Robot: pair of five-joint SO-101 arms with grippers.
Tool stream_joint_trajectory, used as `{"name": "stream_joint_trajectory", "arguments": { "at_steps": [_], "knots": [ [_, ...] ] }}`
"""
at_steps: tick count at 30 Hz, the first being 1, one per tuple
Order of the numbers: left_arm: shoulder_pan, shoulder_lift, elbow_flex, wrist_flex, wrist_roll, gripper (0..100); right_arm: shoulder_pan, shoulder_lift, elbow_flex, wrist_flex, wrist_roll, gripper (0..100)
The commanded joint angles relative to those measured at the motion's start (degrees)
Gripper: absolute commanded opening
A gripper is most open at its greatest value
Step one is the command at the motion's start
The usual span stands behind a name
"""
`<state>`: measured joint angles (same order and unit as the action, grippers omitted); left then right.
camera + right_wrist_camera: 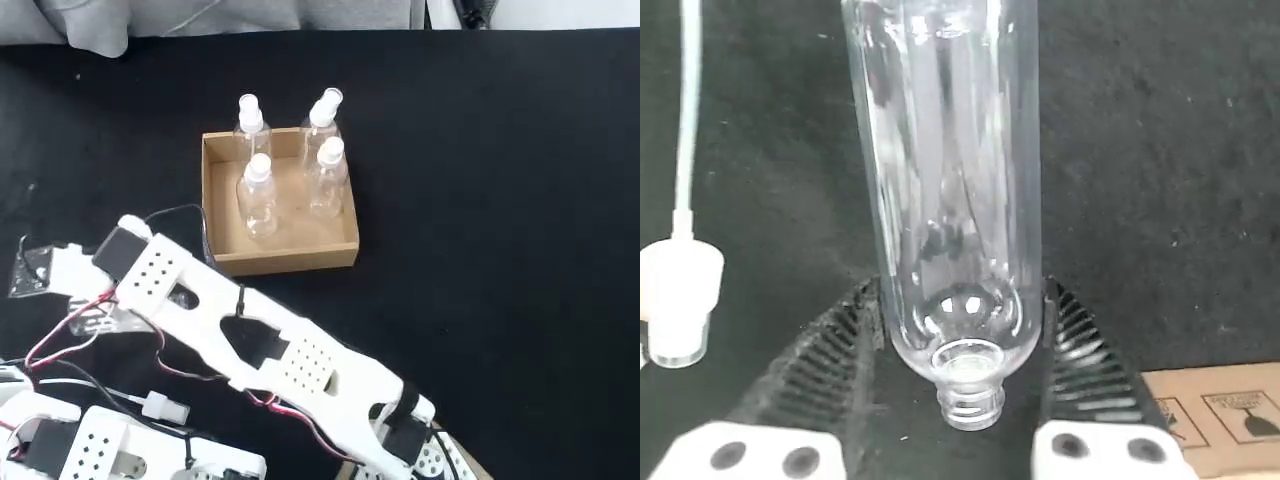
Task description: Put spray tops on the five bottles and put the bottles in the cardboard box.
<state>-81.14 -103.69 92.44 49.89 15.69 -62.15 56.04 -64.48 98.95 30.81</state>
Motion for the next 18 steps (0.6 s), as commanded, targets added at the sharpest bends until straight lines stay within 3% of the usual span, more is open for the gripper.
{"name": "stream_joint_trajectory", "arguments": {
  "at_steps": [1,18],
  "knots": [
    [0.0,-0.7,-1.0,-1.3,-0.1,27,2.2,-1.3,-1.9,2.3,-0.8,10.6],
    [0.0,-0.7,-1.0,-1.3,-0.2,27,3.0,-22.2,27.7,1.9,-0.8,10.6]
  ]
}}
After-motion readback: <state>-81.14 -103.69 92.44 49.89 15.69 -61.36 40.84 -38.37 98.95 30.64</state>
